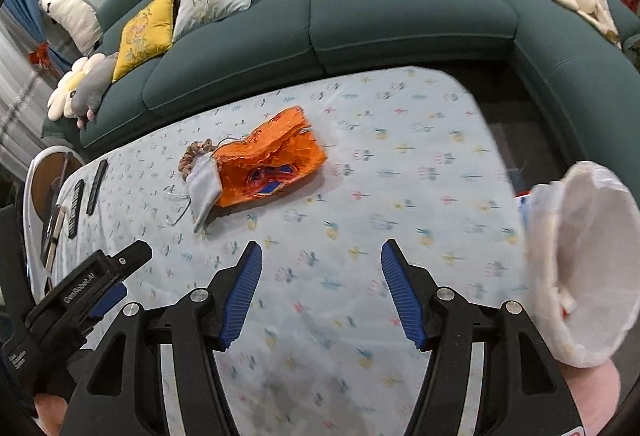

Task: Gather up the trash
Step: 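Grasp the grey drawstring pouch with the left tool while the right tool grasps the orange wrapper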

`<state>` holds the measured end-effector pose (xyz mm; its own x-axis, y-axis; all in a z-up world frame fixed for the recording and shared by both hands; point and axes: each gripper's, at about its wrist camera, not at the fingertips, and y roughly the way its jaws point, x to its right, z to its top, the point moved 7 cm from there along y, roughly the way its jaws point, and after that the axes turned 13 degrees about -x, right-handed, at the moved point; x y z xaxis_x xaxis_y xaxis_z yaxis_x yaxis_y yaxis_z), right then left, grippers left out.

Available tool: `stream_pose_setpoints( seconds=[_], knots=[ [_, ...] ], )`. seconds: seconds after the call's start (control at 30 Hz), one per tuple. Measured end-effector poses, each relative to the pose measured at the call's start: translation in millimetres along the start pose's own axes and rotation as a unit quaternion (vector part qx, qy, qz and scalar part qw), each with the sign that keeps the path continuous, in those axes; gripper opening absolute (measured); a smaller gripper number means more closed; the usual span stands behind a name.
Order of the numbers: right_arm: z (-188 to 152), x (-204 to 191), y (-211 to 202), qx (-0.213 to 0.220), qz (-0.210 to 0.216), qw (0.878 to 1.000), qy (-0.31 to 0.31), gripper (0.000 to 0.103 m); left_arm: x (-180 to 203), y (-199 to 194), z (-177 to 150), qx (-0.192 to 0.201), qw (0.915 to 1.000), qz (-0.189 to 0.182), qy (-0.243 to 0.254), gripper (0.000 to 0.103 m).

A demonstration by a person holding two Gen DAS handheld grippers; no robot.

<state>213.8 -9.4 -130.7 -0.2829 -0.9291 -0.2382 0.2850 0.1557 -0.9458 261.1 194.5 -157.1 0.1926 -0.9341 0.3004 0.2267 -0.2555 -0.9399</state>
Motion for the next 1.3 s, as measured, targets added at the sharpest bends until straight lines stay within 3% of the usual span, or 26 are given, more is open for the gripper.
stream_pose_setpoints(
  seconds=[0.27, 0.5, 0.57, 0.63, 0.77, 0.8, 0.87, 0.9, 1.07, 1.3],
  knots=[
    [42, -21, 60, -0.027, -0.004, 1.000, 0.015, 0.060, 10, 40, 58, -0.028, 0.9995, -0.007, -0.009, 0.090],
    [68, -22, 112, -0.055, -0.003, 0.997, 0.047, 0.060, 16, 88, 83, -0.066, 0.9978, 0.007, -0.007, 0.090],
    [72, -20, 124, -0.063, 0.002, 0.996, 0.059, 0.060, 17, 97, 85, -0.073, 0.9973, 0.003, -0.006, 0.082],
    [74, -18, 132, -0.070, 0.005, 0.995, 0.068, 0.057, 18, 105, 84, -0.084, 0.9964, -0.008, -0.003, 0.067],
    [71, -15, 142, -0.077, -0.001, 0.994, 0.073, 0.032, 17, 111, 77, -0.088, 0.9960, -0.010, 0.008, 0.044],
    [70, -14, 142, -0.078, -0.007, 0.995, 0.068, 0.029, 17, 111, 75, -0.086, 0.9962, -0.006, 0.015, 0.033],
    [66, -14, 142, -0.079, -0.022, 0.995, 0.055, 0.008, 15, 112, 68, -0.089, 0.9958, -0.005, 0.022, 0.016],
    [63, -13, 142, -0.081, -0.020, 0.995, 0.051, 0.007, 13, 112, 67, -0.091, 0.9956, -0.003, 0.022, 0.006],
    [38, 1, 133, -0.091, -0.007, 0.994, 0.059, 0.003, 10, 105, 40, -0.099, 0.9946, -0.003, 0.032, 0.004],
    [-21, 33, 111, -0.108, 0.000, 0.992, 0.069, 0.003, 11, 90, -25, -0.112, 0.9925, 0.002, 0.049, 0.003]
  ],
)
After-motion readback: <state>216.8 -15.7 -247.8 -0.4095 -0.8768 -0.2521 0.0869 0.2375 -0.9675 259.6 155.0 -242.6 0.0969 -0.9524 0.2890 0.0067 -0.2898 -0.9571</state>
